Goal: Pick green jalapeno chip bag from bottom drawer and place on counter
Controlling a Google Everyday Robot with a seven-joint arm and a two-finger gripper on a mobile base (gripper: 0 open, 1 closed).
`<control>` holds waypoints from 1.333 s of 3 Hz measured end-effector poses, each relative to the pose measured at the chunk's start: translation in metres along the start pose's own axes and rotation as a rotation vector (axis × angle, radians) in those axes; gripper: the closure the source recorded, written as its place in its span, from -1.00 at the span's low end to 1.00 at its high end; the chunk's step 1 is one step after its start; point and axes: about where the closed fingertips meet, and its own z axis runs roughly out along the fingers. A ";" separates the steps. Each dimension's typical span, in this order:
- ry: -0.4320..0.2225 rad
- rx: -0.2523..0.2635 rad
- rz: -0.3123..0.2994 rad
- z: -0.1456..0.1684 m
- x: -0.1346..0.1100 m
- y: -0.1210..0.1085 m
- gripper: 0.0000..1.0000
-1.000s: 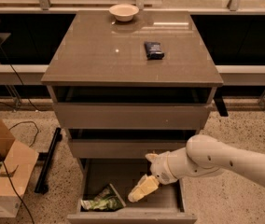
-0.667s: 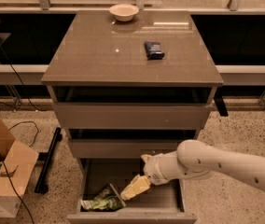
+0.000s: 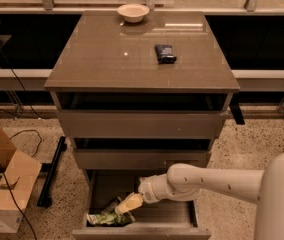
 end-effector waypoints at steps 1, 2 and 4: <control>0.011 -0.027 0.071 0.054 0.030 -0.015 -1.00; -0.021 -0.073 0.153 0.101 0.054 -0.025 -1.00; -0.015 -0.065 0.193 0.130 0.065 -0.028 -1.00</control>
Offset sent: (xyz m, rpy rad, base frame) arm 0.0021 0.0610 -0.1759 0.1652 0.2307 -0.1100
